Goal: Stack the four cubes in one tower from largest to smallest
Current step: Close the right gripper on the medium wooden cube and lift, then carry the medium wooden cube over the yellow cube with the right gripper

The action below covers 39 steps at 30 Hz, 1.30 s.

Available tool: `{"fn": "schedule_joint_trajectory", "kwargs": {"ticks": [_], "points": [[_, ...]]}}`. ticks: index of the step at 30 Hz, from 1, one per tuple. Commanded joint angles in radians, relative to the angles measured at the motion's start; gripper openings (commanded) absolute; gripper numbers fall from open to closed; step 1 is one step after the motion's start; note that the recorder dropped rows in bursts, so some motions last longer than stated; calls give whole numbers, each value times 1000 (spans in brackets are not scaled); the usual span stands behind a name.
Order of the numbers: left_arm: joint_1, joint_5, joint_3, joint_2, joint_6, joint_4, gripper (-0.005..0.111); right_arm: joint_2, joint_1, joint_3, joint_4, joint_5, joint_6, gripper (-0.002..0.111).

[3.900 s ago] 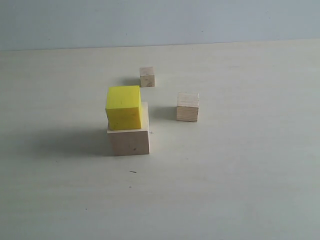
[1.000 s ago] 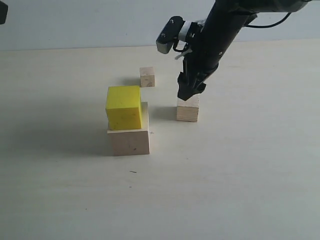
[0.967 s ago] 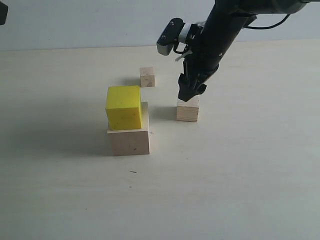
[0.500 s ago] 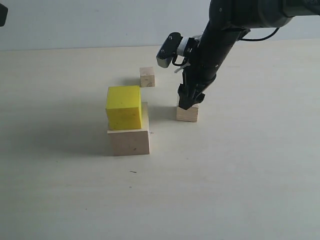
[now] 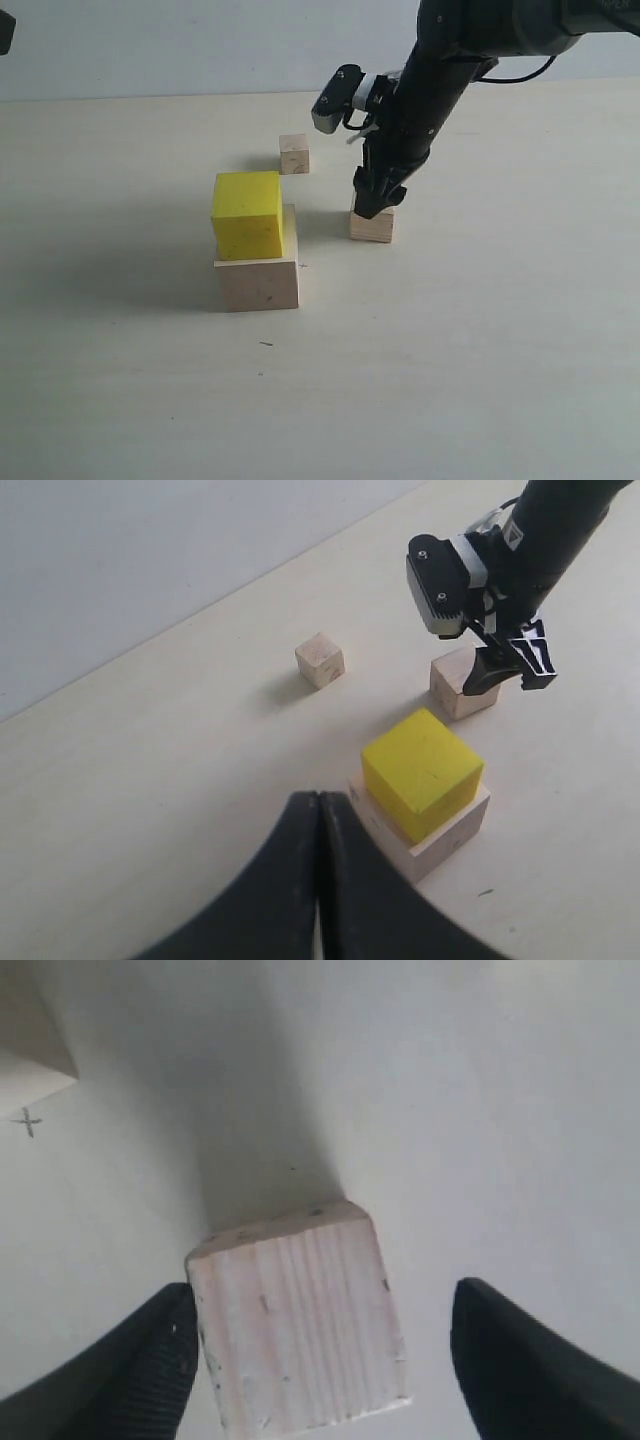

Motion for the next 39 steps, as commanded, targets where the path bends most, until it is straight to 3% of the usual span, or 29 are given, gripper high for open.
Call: {"fn": "schedule_joint_trajectory", "kwargs": {"ticks": [1,5,13,21,24,32,39], "points": [[2,6,3,-3,6,3,0,35,0,11,39,22,1,69],[2,8,3,-3,9,3,0,35,0,11,39,50,1,75],[2,8,3,-3,9,3,0,35,0,11,17,45,-2,75],[2,8,3,-3,9,3,0,35,0,11,17,15,-2,68],[2,8,3,-3,9,3,0,35,0,11,17,15,-2,58],[2,8,3,-3,9,3,0,5,0,11,12,62,31,4],[2,52,3,-3,24,3,0,-118,0,-24,-31,150,24,0]]}}
